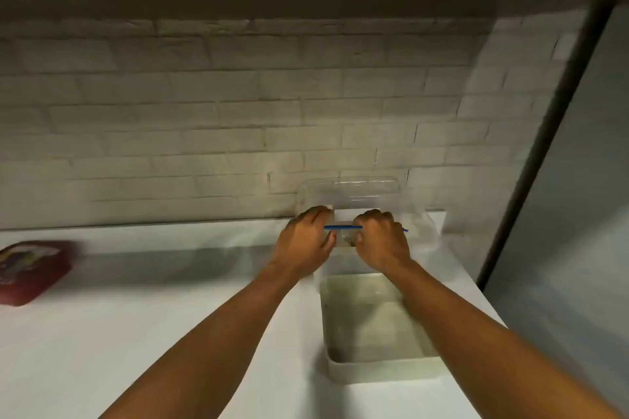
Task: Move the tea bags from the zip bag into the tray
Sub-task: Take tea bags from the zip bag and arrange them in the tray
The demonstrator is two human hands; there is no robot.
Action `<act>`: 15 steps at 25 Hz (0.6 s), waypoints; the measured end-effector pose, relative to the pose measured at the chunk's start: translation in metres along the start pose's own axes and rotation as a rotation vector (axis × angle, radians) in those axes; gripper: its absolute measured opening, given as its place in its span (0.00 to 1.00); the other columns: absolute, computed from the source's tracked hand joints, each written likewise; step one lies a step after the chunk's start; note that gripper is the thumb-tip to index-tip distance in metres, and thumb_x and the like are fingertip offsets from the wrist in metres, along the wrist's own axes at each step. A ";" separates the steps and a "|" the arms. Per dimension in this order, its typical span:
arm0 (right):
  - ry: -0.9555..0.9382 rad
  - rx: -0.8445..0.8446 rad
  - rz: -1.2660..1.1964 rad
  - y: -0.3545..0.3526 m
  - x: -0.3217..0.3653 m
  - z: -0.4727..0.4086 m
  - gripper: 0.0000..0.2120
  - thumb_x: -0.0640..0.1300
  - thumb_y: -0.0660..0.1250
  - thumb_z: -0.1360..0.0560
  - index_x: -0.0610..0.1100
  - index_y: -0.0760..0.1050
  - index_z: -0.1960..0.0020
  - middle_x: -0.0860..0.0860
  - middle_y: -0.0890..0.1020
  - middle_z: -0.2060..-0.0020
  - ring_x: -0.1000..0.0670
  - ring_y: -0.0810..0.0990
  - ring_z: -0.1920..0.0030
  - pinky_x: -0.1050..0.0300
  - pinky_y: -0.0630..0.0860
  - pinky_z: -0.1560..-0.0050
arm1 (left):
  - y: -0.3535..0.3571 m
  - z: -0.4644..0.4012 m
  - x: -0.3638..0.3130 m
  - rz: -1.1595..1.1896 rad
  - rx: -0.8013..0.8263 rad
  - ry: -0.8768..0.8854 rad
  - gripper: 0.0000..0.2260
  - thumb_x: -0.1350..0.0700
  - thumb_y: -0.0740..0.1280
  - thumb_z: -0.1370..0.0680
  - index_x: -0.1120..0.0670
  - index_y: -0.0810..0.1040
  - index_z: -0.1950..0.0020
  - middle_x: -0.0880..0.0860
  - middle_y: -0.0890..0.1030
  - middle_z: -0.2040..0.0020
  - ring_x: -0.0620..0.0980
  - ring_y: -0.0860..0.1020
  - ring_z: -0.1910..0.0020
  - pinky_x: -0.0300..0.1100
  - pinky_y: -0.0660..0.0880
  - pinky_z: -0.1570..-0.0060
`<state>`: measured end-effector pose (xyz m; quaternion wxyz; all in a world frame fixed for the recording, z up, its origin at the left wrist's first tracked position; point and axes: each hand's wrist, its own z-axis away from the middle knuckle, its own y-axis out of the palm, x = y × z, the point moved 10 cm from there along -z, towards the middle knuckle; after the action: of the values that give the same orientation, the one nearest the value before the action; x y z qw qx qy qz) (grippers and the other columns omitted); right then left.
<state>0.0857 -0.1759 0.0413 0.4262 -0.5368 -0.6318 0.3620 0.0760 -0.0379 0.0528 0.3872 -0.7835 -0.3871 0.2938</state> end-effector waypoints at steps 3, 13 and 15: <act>-0.003 0.098 0.037 0.026 -0.025 -0.028 0.14 0.42 0.63 0.24 0.49 0.80 0.42 0.48 0.79 0.44 0.44 0.75 0.46 0.52 0.73 0.46 | 0.037 -0.023 0.015 -0.006 0.121 -0.111 0.20 0.49 0.62 0.20 0.51 0.70 0.29 0.48 0.73 0.31 0.52 0.77 0.40 0.45 0.75 0.45; 0.039 0.353 0.147 0.107 -0.081 -0.068 0.20 0.42 0.64 0.24 0.49 0.70 0.32 0.48 0.77 0.42 0.43 0.74 0.39 0.47 0.68 0.37 | 0.109 -0.049 0.036 0.034 0.338 -0.228 0.19 0.50 0.62 0.19 0.49 0.68 0.27 0.46 0.67 0.28 0.51 0.75 0.37 0.44 0.72 0.42; 0.086 0.337 0.124 0.107 -0.090 -0.072 0.16 0.41 0.64 0.25 0.48 0.76 0.39 0.48 0.80 0.47 0.44 0.77 0.44 0.48 0.69 0.39 | 0.116 -0.050 0.037 0.033 0.351 -0.226 0.20 0.49 0.63 0.19 0.49 0.67 0.27 0.46 0.67 0.28 0.51 0.74 0.36 0.44 0.72 0.42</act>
<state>0.1975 -0.2474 -0.0436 0.5135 -0.5107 -0.5092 0.4650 0.1775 -0.0723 -0.0237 0.4672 -0.6723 -0.3580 0.4490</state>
